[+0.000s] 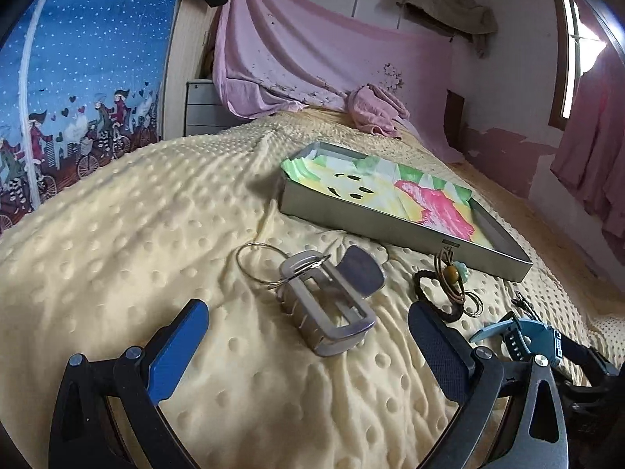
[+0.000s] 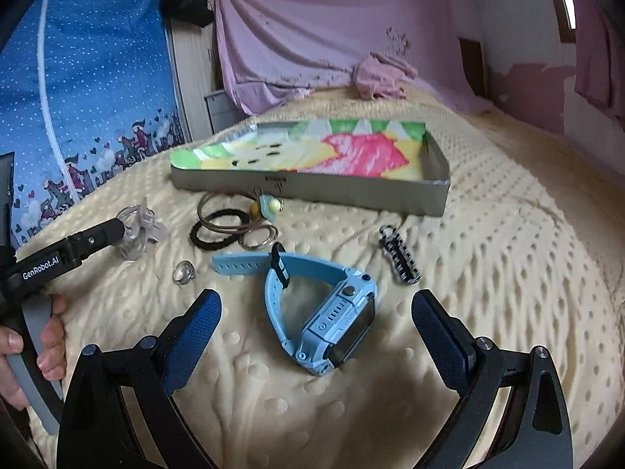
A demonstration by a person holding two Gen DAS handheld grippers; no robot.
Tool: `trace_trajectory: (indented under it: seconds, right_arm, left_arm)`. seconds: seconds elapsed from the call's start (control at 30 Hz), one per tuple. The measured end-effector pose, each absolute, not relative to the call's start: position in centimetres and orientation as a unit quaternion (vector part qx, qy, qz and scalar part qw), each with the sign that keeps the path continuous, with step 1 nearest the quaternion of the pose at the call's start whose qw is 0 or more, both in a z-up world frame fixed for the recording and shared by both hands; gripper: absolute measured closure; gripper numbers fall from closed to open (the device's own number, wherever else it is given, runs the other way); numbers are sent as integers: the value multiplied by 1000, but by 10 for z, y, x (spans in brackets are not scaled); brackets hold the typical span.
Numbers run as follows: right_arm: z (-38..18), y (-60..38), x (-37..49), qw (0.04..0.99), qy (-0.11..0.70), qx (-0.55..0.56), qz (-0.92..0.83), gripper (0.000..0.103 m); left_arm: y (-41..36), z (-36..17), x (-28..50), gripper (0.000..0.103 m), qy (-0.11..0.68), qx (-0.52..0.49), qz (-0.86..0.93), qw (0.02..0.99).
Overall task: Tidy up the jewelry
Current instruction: 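Grasp the grey plastic holder with the left tool while the right tool grasps the blue smartwatch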
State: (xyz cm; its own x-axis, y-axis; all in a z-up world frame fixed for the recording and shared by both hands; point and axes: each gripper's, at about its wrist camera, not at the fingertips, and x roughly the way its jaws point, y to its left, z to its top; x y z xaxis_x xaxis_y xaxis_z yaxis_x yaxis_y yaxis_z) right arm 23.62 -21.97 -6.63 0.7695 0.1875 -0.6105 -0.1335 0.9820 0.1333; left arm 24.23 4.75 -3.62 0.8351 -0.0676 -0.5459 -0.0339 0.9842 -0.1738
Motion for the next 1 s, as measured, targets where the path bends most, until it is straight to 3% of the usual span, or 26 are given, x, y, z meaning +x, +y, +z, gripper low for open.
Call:
trace_trajectory:
  seconds: [0.13,0.2,0.43,0.5,1.0]
  right_arm:
    - [-77,-213,248,931,350,53,89,28]
    - [-79,-208,255,931,351,57,85,28]
    - [-84,-188,270,931,346,61,97,36]
    - [-85,-185,272,931,347,60,99,40]
    - [-83,-192,259,936,327,68,107,53]
  left_arm:
    - [41,-39,249,13,293,-80,-17,953]
    - [38,-41,252,26,299,-77,-19,951]
    - [41,-45,261,45,306,-92,-8,947]
    - [40,-46,261,57,308,-89,-7,947]
    - [36,-44,226,63,323,-102,-46,940]
